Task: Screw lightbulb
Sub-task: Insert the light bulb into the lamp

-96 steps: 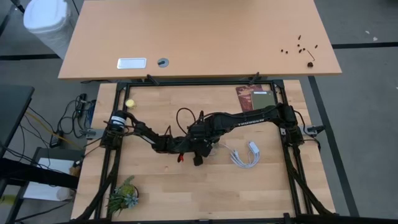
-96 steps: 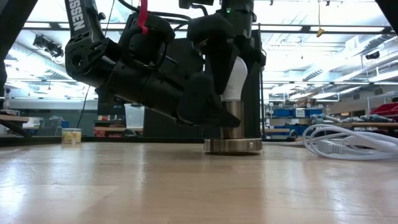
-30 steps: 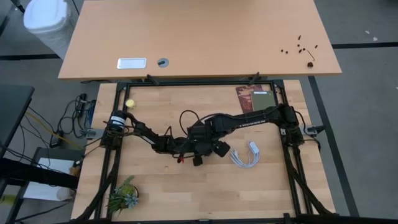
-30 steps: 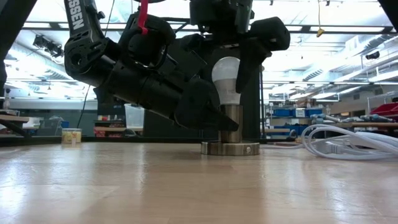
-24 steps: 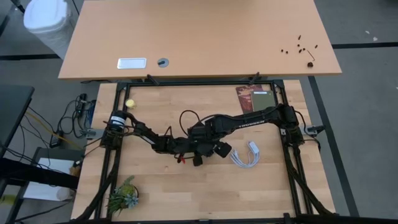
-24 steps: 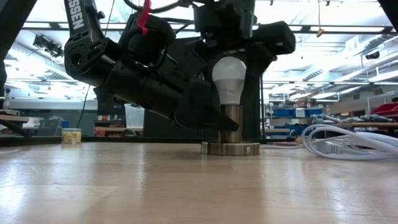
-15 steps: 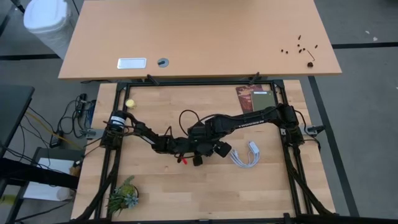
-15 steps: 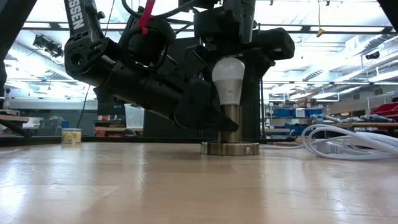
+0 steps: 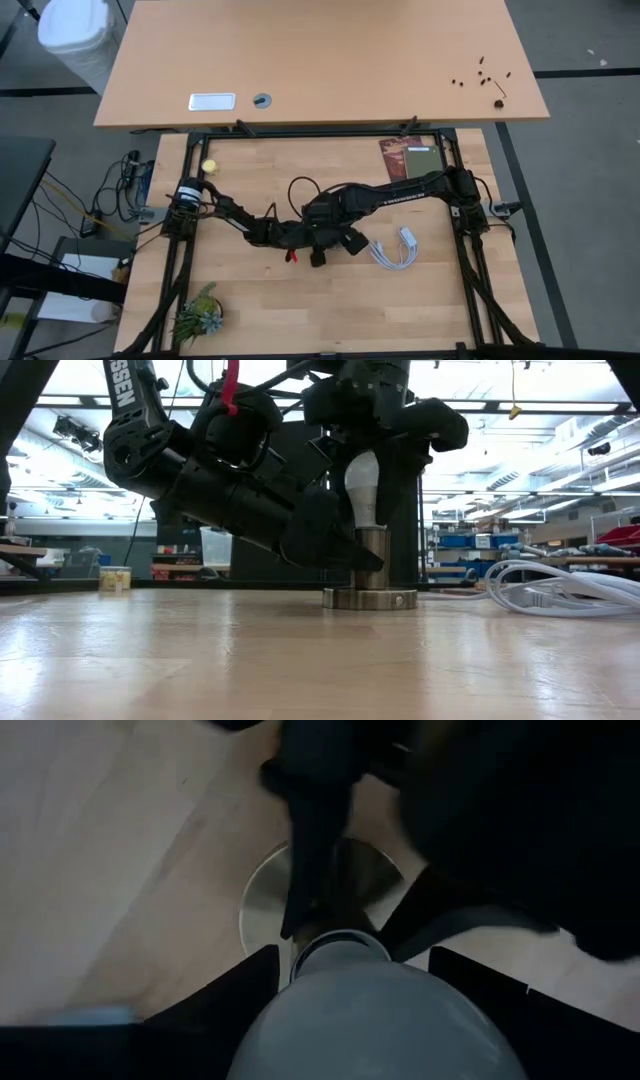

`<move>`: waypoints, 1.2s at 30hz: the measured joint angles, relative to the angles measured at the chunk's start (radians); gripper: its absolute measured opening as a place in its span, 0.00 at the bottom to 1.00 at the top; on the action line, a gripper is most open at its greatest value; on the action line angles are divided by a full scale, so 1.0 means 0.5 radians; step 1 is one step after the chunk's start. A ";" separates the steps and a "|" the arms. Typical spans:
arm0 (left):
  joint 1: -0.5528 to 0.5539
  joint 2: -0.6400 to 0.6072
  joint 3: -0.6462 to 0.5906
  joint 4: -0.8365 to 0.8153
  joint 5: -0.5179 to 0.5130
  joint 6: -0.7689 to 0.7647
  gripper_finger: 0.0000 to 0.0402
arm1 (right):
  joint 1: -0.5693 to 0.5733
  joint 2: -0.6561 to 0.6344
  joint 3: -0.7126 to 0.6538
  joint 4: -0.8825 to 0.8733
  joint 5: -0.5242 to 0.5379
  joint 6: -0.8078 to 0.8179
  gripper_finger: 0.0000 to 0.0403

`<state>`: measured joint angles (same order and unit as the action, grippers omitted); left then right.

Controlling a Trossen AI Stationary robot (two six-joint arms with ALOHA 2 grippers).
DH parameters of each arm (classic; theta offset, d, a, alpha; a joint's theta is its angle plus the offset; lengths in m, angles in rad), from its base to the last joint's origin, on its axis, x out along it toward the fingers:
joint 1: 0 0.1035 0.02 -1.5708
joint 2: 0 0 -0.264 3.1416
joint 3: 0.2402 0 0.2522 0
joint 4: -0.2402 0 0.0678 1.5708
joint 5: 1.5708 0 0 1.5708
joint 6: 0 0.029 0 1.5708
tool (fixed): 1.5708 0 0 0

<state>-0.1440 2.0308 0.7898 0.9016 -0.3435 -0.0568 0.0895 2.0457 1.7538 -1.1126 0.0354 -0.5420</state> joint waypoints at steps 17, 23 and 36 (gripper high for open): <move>-0.002 0.000 -0.002 0.006 -0.015 -0.055 0.46 | 0.011 0.000 -0.001 0.037 0.033 1.550 0.68; -0.002 0.001 -0.002 0.009 -0.020 -0.053 0.46 | 0.011 0.000 -0.001 0.048 0.030 2.041 0.71; 0.002 0.002 -0.002 0.008 -0.064 -0.062 0.46 | -0.057 0.000 -0.001 0.054 -0.077 1.866 0.73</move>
<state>-0.1432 2.0315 0.7889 0.9054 -0.3757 -0.0876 0.0609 2.0457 1.7535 -1.0859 -0.0029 0.3910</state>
